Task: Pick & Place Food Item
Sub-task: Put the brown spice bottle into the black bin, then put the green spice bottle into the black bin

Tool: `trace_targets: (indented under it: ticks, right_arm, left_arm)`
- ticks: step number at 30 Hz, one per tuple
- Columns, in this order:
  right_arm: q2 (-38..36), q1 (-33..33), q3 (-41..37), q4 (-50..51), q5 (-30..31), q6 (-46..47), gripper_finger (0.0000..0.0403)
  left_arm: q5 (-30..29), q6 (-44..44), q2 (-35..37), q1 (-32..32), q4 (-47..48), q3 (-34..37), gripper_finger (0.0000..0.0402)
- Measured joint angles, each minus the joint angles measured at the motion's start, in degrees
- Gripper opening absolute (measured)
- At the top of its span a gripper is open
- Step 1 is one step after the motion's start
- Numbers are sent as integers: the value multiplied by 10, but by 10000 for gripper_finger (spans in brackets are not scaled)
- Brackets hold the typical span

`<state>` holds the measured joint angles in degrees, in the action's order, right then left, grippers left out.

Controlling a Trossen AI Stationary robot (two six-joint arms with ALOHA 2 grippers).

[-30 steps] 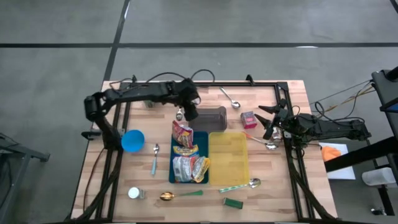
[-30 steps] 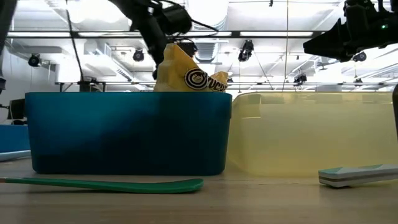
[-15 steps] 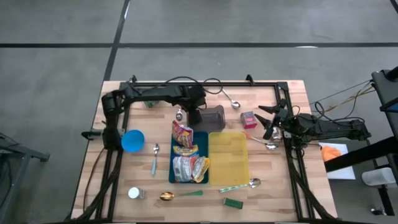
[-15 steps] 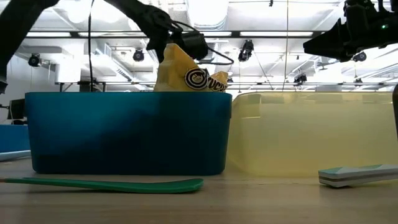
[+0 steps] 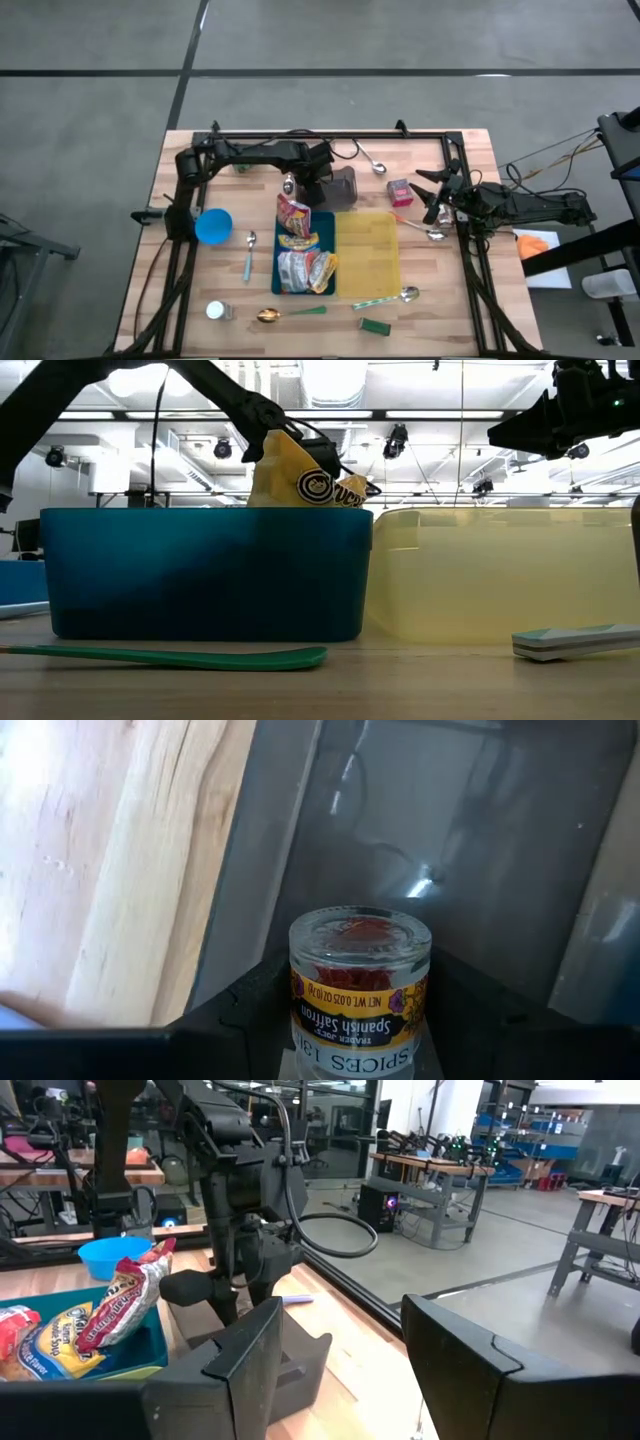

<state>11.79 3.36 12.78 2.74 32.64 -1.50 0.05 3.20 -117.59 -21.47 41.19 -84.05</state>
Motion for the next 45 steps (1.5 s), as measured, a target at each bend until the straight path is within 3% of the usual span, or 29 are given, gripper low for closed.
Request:
trace_targets:
  ticks: [7,15,20,34,45]
  right_arm:
    - [0,0,0,0,0,0,199]
    - [0,0,0,0,0,0,199]
    - [0,0,0,0,0,0,199]
    - [0,0,0,0,0,0,199]
    - [0,0,0,0,0,0,199]
  left_arm:
    - [7,-2,0,0,0,0,200]
    - [11,-2,0,0,0,0,283]
    - [13,-2,1,0,0,0,315]
    - [5,-13,74,0,11,0,321]
    - [-117,-49,188,0,92,0,321]
